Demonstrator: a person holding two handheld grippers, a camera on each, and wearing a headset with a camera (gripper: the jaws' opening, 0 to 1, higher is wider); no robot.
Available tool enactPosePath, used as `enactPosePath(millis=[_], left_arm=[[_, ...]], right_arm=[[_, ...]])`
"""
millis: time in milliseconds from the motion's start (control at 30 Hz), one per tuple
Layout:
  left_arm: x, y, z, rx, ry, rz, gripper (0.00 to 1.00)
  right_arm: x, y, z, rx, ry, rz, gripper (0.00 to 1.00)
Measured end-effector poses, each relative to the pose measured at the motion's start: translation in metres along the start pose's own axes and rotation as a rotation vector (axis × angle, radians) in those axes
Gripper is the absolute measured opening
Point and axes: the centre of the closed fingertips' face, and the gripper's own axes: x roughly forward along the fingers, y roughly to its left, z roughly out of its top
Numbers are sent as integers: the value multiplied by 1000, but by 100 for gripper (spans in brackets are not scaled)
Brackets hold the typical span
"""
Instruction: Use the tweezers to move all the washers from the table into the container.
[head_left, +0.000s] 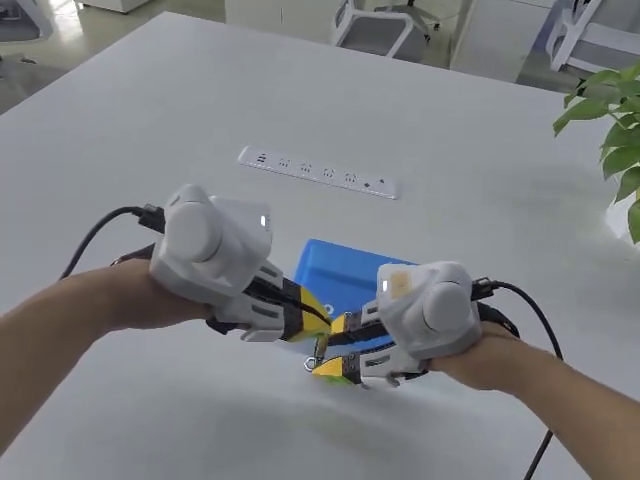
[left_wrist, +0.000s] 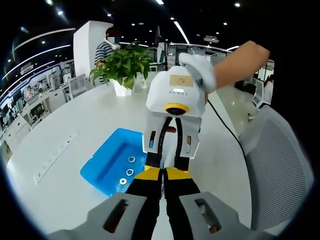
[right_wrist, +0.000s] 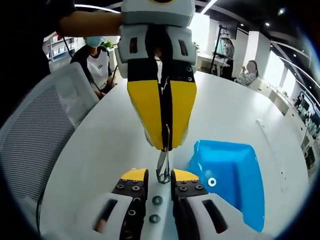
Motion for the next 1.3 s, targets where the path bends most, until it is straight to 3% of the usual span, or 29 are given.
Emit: enactPosePath(millis=[333, 1067, 1300], left_arm=[[1, -2, 1, 1, 2, -7, 5], [2, -4, 3, 13, 17, 8, 6], [-2, -6, 7, 3, 0, 4, 12]], right_arm=[[5, -1, -5, -74, 56, 19, 11], [5, -2, -6, -20, 59, 20, 8], [5, -1, -5, -15, 64, 18, 8]])
